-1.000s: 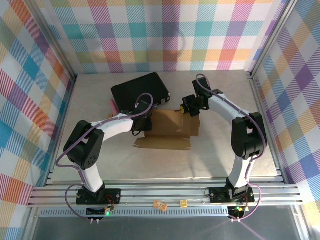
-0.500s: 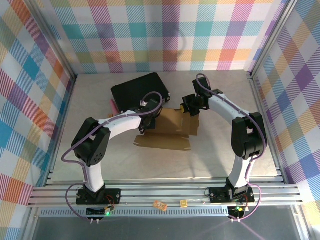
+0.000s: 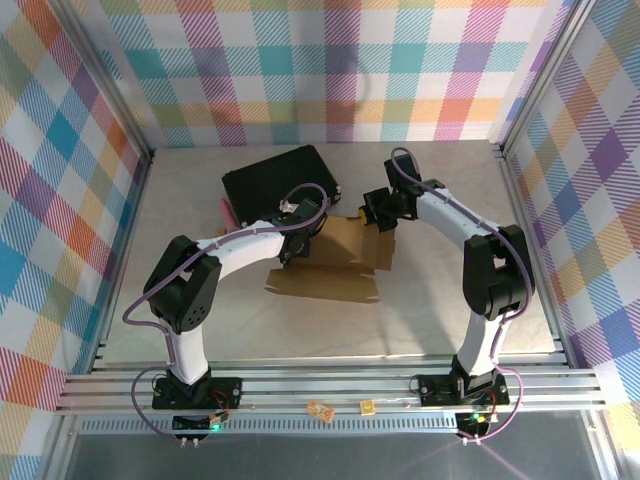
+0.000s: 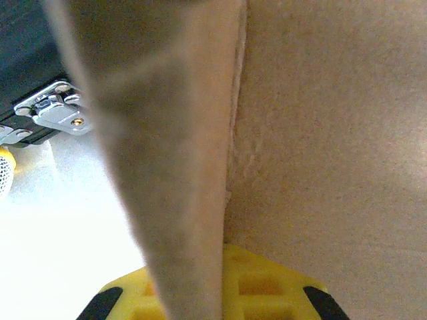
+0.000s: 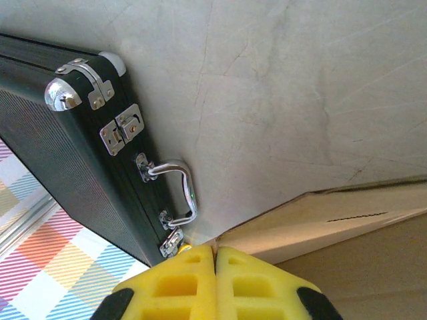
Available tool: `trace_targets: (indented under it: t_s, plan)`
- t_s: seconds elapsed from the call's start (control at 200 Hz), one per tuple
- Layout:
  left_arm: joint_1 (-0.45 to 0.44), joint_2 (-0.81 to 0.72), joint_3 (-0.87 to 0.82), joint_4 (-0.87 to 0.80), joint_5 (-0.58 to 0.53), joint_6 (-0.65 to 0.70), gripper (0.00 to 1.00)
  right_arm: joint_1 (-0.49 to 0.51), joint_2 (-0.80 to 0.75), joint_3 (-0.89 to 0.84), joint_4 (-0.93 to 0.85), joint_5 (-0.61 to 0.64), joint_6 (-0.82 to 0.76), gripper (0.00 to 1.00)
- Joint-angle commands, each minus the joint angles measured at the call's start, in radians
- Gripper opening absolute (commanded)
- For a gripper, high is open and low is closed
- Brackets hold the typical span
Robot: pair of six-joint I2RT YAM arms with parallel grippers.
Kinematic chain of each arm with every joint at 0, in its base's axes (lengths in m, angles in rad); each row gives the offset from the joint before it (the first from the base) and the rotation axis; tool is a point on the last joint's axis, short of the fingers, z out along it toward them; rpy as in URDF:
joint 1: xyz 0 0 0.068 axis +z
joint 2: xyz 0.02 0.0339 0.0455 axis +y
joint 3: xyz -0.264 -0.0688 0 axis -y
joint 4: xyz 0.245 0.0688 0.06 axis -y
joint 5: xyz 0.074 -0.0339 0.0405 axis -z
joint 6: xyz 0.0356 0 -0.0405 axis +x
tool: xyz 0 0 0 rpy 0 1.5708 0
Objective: Fold the paper box
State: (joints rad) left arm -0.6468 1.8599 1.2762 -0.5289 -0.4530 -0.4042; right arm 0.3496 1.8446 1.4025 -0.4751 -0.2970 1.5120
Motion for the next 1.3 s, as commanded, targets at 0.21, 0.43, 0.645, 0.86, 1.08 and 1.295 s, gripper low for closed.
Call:
trace_targets:
  t_s: [0.21,0.43,0.645,0.86,1.08,1.295]
  plan:
    - [0.008,-0.073,-0.056,-0.022,-0.056,0.034,0.0,-0.003,-0.084,0.007,-0.063,0.027,-0.052,0.31]
    - [0.027,-0.104,-0.055,-0.001,0.04,0.05,0.0,-0.033,-0.192,0.015,-0.125,0.045,-0.13,0.64]
    - [0.072,-0.203,-0.067,0.023,0.1,0.029,0.0,-0.113,-0.348,-0.062,-0.167,0.024,-0.23,0.54]
    - [0.122,-0.361,-0.074,0.091,0.163,0.017,0.0,-0.156,-0.548,-0.331,-0.126,-0.03,-0.28,0.27]
    - [0.109,-0.436,-0.06,0.074,0.089,0.009,0.0,-0.114,-0.541,-0.44,0.018,-0.069,-0.223,0.32]
    - [0.067,-0.456,-0.046,0.058,0.022,-0.017,0.0,-0.035,-0.416,-0.341,0.044,-0.003,-0.187,0.42]
